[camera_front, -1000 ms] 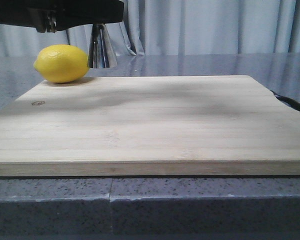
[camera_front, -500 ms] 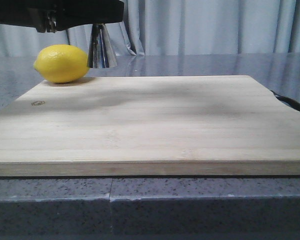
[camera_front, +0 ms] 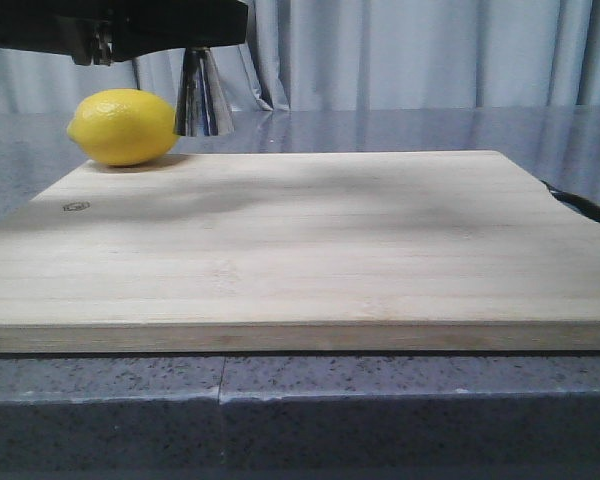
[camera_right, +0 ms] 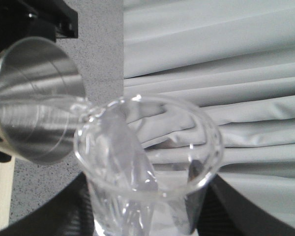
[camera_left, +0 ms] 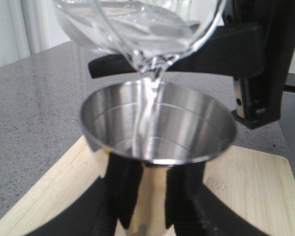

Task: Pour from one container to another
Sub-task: 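Tilt the beaker with the right gripper, pouring liquid into the jigger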

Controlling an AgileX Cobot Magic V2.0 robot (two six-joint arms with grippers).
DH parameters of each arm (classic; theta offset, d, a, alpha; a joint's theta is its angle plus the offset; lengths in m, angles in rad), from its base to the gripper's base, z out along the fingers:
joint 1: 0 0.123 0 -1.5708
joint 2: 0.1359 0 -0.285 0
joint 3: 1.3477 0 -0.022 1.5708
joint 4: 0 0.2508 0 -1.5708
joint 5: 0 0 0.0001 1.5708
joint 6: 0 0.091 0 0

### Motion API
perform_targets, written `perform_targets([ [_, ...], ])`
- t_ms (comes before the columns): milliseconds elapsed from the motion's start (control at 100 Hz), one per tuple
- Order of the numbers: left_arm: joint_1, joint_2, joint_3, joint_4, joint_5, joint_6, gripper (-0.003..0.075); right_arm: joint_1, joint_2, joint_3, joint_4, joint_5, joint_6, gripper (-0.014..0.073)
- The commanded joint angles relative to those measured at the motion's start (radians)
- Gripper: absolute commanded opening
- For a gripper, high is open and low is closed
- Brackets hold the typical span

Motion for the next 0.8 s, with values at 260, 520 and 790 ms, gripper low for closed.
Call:
perform_targets([
  [260,-0.009,-0.046,-0.031,-0.088,0.101,-0.006,0.0206,0.0,-0.035,-0.038,-0.097,0.0,-0.002,0.0311],
  [520,-0.009,-0.046,-0.031,-0.088,0.101,-0.006,0.0206,0.0,-0.035,-0.038,-0.125,0.0,-0.002,0.0311],
  [790,-0.009,-0.046,-0.031,-0.088,0.101,-0.006,0.0206,0.0,-0.035,-0.038,-0.151,0.0,-0.002,0.0311],
])
